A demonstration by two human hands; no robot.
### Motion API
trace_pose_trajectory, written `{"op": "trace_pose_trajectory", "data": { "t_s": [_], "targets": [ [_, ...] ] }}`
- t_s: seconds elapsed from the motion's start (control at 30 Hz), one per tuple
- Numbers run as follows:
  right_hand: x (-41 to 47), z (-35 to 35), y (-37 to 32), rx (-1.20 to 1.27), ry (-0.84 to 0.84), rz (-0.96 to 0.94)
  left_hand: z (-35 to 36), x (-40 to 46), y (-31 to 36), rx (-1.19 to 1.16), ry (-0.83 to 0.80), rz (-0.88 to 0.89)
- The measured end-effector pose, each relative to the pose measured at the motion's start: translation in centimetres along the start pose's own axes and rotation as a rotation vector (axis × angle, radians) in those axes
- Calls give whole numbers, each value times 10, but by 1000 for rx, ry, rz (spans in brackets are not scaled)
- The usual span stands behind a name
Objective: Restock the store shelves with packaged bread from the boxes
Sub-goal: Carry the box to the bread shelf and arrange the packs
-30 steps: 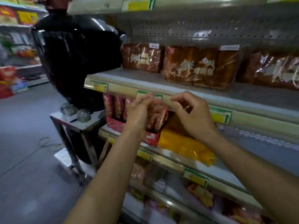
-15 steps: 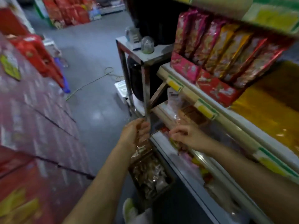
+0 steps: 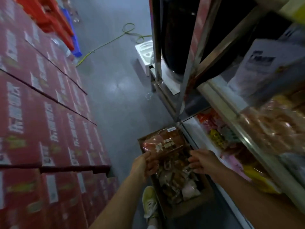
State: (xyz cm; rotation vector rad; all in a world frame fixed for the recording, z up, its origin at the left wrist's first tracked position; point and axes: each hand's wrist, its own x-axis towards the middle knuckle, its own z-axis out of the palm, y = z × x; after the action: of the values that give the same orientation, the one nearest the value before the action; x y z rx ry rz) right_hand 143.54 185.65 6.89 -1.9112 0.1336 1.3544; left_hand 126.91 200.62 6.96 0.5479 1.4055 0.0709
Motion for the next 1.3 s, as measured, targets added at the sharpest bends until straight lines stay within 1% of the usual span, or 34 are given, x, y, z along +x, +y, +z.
{"op": "trace_pose_trajectory", "data": {
  "t_s": [0.1,0.17,0.23,0.33,0.43,0.57,0.67,0.87,0.93,1.0,1.07,1.17,1.23,1.3],
  "targets": [
    [64,17,17,20,41,46,2,64,-6,49,41,-36],
    [104,24,27,-16,80,36,3,101,-10,107,86,-26],
    [142,26,35,-126,152,-13,2,139,-13,166,126,0],
    [189,28,43,-270,245,-49,-4,189,-22,173,145,0],
    [220,32,38,-366,255,-76,-8,217,-28,202,197,23],
    [257,37,33,-420,205,-44,-11,242,-33,163,152,-14],
    [274,43,32,-423,188,-29,-13,257,-37,159,153,-67],
    [285,45,35,-627,253,-59,-6,269,-39,105,93,-115],
    [284,48,39,-679,264,-54,-5,267,-39,143,94,-144],
    [284,49,41,-724,272,-21,-9,269,-42,220,87,-133],
    [284,46,43,-694,258,38,-11,268,-45,252,80,-100],
    [281,39,47,-522,194,108,-8,259,-47,219,80,-57],
    [275,35,53,-417,158,115,-4,257,-52,178,114,-41],
    [270,30,62,-316,153,68,-3,252,-55,170,118,14]
  ]
}}
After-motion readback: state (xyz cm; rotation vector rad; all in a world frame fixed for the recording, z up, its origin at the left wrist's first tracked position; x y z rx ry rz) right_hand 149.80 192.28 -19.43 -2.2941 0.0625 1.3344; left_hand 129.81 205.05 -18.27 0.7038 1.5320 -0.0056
